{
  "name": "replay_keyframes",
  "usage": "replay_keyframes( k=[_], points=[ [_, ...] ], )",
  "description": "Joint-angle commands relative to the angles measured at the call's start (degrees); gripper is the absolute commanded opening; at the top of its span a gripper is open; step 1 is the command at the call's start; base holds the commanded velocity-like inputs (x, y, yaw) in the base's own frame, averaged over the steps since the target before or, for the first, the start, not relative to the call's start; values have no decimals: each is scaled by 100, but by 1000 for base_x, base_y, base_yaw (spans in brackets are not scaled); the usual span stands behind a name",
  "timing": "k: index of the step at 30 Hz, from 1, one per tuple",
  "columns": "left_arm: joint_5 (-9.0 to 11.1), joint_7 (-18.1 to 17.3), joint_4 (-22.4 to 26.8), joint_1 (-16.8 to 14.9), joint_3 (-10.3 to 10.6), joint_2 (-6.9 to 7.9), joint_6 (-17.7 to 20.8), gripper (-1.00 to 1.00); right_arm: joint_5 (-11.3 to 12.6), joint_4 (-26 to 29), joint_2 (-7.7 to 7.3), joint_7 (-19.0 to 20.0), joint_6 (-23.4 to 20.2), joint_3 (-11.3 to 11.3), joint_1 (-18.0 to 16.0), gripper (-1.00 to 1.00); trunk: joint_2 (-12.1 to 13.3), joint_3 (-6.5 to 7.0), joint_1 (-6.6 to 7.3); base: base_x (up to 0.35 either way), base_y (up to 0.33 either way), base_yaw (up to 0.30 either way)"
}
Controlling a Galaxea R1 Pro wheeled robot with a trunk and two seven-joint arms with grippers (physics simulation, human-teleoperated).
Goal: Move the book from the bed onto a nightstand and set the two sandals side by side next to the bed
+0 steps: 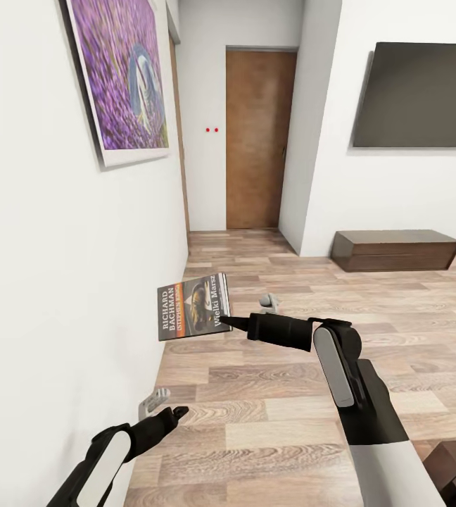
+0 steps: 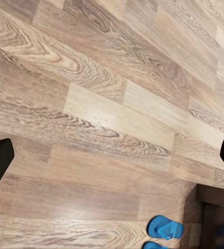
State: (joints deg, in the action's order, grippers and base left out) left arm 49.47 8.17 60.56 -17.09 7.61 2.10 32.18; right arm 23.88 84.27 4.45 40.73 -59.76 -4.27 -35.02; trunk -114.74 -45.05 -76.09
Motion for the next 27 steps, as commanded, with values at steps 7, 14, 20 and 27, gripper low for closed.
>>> replay_keyframes(
  k=[7, 14, 20, 27],
  points=[
    [56, 53, 9, -2, 13, 2, 8, 100, -13, 11, -2, 47, -24, 15, -3, -100, -3, -6, 1, 6, -4, 0],
    [55, 53, 9, -4, 13, 1, 14, 100, 6, 48, -29, 56, -24, 26, 3, -100, -3, -6, 1, 11, -170, 80],
    [54, 53, 9, -5, 13, 1, 15, 100, 15, 56, -58, 57, -24, 30, 2, -100, -3, -6, 1, 12, -95, 201],
    [54, 53, 9, -5, 13, 1, 16, 100, 26, 69, -131, 62, -24, 28, 4, -100, -3, -6, 1, 5, -25, 69]
  ],
)
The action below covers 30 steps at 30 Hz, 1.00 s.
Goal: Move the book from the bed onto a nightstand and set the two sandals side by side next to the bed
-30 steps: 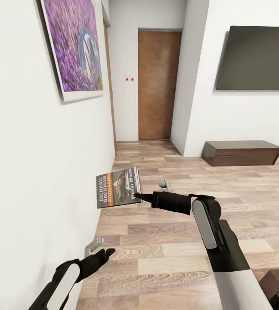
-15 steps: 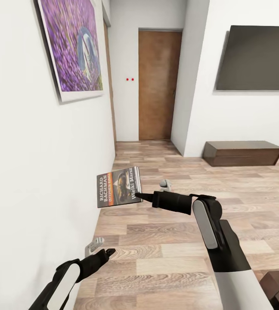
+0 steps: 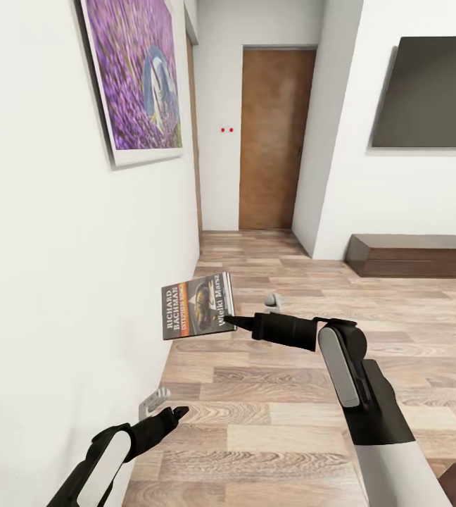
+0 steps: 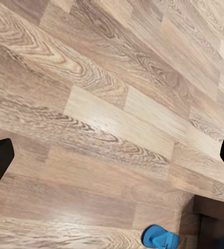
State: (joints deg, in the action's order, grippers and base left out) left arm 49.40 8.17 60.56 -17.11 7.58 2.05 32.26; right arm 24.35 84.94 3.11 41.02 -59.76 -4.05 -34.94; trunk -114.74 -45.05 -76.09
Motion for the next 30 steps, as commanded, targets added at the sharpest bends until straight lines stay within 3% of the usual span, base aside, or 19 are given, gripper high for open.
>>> replay_keyframes(
  k=[1, 10, 30],
  points=[
    [61, 53, 9, -3, 16, 6, 8, 100, -20, 3, -2, 34, -24, 5, -4, -100, -3, -6, 1, 49, -9, 26],
    [61, 53, 9, -3, 16, 6, 8, 100, -16, 5, -17, 36, -24, 1, -4, -100, -3, -6, 1, 199, -4, 11],
    [61, 53, 9, -3, 16, 8, 8, 100, -18, 6, -21, 36, -24, 1, -5, -100, -3, -6, 1, 316, 0, 1]
  ],
)
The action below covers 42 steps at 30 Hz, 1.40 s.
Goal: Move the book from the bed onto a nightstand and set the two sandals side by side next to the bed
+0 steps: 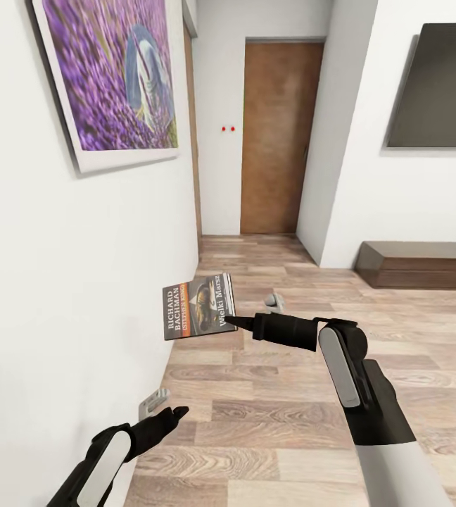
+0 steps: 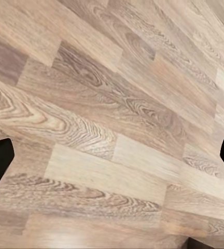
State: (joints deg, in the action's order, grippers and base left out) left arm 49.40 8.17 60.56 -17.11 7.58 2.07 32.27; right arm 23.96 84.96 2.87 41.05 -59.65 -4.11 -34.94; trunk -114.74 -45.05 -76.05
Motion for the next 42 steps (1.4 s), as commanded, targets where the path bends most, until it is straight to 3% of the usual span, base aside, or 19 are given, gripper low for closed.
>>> replay_keyframes(
  k=[1, 16, 32, 42],
  points=[
    [61, 53, 9, -3, 16, 6, 8, 100, 21, 3, 3, 33, -35, 6, -5, -100, -3, -6, -3, 324, 0, 0],
    [61, 53, 9, -3, 16, 6, 8, 100, 21, 10, 3, 28, -35, 25, -6, -100, -3, -6, -3, 324, -2, -8],
    [61, 53, 9, -3, 16, 4, 8, 100, 21, 11, 3, 26, -35, 148, -9, -100, -3, -6, -3, 324, -83, -209],
    [61, 52, 9, -3, 16, 4, 8, 100, 21, 13, 1, 25, -35, 210, -8, -100, -3, -6, -3, 324, -104, -66]
  ],
)
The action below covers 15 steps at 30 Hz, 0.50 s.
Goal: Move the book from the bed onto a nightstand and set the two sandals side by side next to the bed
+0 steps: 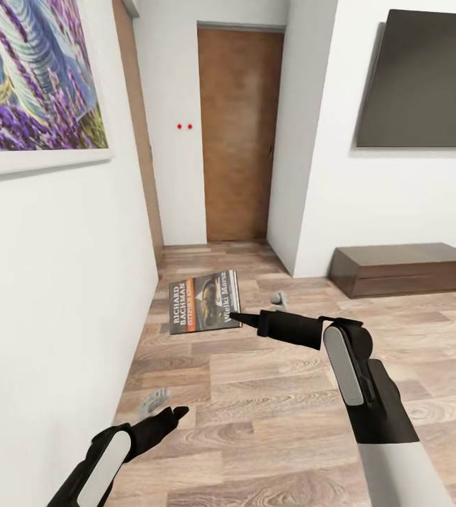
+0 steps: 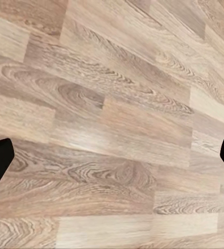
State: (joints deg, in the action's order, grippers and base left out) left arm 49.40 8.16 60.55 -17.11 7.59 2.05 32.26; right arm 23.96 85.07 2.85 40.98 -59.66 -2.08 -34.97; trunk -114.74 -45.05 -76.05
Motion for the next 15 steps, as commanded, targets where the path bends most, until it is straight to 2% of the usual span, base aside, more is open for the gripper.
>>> replay_keyframes(
  k=[1, 7, 15],
  points=[
    [61, 54, 10, -3, 15, 6, 9, 100, 21, 5, 1, 33, -34, 19, -5, -100, -2, -6, -3, 324, -105, -20],
    [61, 54, 8, -3, 15, 6, 9, 100, 21, 6, -2, 33, -34, 62, -8, -100, -2, -6, -3, 324, -76, -113],
    [64, 49, 9, -3, 15, 6, 6, 100, 21, 9, -3, 33, -34, 205, -9, -100, -2, -6, -3, 324, -15, -220]
  ],
)
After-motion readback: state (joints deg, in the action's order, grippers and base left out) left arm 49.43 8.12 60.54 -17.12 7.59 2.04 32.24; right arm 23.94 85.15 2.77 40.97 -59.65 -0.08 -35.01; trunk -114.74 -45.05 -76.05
